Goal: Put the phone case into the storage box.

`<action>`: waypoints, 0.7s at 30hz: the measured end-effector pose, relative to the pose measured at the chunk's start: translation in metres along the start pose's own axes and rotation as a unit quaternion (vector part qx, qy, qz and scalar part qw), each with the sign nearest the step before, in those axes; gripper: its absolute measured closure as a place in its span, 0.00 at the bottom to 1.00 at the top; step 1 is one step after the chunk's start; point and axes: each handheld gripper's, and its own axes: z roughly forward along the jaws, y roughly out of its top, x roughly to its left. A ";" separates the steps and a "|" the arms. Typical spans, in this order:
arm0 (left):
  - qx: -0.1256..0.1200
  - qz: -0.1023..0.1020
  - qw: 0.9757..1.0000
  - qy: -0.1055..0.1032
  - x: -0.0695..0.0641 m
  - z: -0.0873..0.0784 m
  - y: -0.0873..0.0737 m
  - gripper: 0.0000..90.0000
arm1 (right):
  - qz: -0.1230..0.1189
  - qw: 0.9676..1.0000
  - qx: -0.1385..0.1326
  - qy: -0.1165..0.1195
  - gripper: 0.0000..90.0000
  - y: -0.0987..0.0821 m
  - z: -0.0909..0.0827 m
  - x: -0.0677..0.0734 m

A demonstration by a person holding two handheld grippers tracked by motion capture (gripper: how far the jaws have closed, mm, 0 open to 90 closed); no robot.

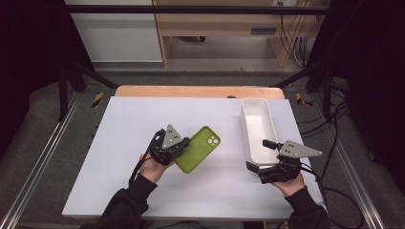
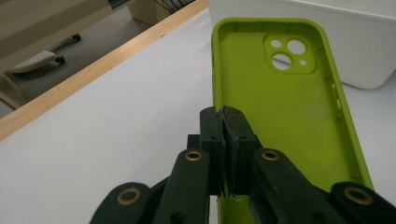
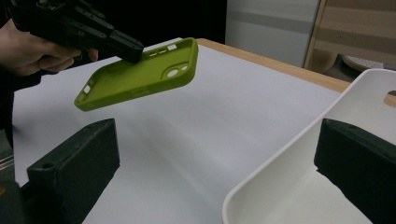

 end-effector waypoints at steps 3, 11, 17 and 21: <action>-0.002 0.006 1.000 -0.002 -0.002 -0.001 0.001 0.97 | 0.000 1.000 0.001 0.001 0.01 0.001 0.002 0.002; 0.000 0.014 1.000 -0.006 -0.007 0.000 0.002 0.97 | 0.001 1.000 0.017 0.011 0.01 0.003 0.009 0.007; -0.001 0.026 1.000 -0.006 -0.013 -0.001 0.003 0.97 | 0.000 1.000 0.021 0.014 0.01 0.005 0.012 0.010; 0.000 0.038 0.999 -0.006 -0.017 -0.002 0.004 0.97 | 0.002 1.000 0.023 0.017 0.01 0.006 0.015 0.012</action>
